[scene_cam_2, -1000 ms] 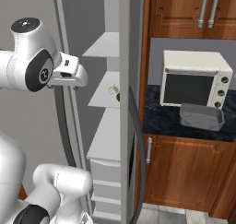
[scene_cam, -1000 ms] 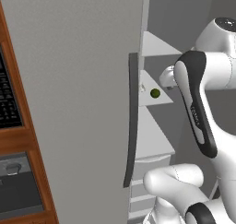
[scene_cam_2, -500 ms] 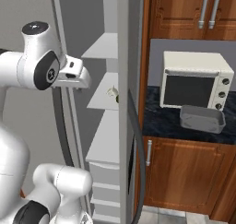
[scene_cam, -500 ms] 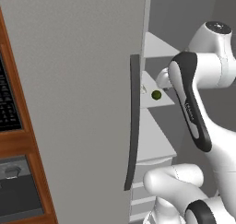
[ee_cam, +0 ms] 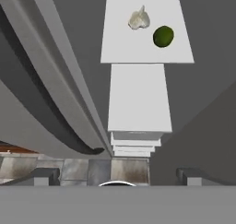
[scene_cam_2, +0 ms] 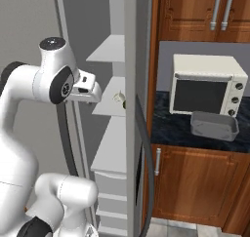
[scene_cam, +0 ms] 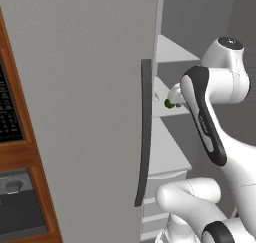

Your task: Take the garlic and lime out of the freezer and place them in the tupperware container on the counter. Then put the tupperware containing the vegetables back in the freezer.

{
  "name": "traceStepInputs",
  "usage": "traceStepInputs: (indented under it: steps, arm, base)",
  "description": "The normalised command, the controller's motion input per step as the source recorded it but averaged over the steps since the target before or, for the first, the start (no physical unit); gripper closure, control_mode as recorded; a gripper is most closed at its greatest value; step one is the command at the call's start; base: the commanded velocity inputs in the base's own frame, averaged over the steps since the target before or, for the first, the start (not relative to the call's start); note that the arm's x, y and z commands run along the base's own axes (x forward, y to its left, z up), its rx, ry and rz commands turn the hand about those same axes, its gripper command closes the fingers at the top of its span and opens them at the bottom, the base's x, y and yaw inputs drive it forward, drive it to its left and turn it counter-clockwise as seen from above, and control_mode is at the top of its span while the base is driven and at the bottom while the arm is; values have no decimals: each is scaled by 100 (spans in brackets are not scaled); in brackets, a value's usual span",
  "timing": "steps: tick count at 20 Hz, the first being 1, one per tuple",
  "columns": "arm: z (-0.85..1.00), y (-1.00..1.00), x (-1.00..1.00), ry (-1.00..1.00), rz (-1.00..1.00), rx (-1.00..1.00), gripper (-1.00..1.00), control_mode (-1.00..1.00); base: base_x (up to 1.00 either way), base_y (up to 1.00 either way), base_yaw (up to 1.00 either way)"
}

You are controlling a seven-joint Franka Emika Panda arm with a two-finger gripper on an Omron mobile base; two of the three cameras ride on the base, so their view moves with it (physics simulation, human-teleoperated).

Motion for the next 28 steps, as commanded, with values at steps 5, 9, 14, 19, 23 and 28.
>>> traceStepInputs:
  steps: [5, 9, 14, 19, 23, 28]
  arm:
    - [-22, -8, 39, 2, -2, 3, -100, -100]
    - [-13, -33, 27, 0, -9, 7, -100, -100]
    - [-24, -21, 45, 0, -16, 1, -100, -100]
    - [-18, -5, 30, 0, -13, 0, -100, -100]
    - [-21, -11, 24, 0, -8, 0, -100, -100]
    - [-24, -26, 26, 0, -1, 0, -100, -100]
  base:
    - [0, 0, 0]
    - [0, 0, 0]
    - [0, 0, 0]
    - [0, 0, 0]
    - [0, 0, 0]
    - [0, 0, 0]
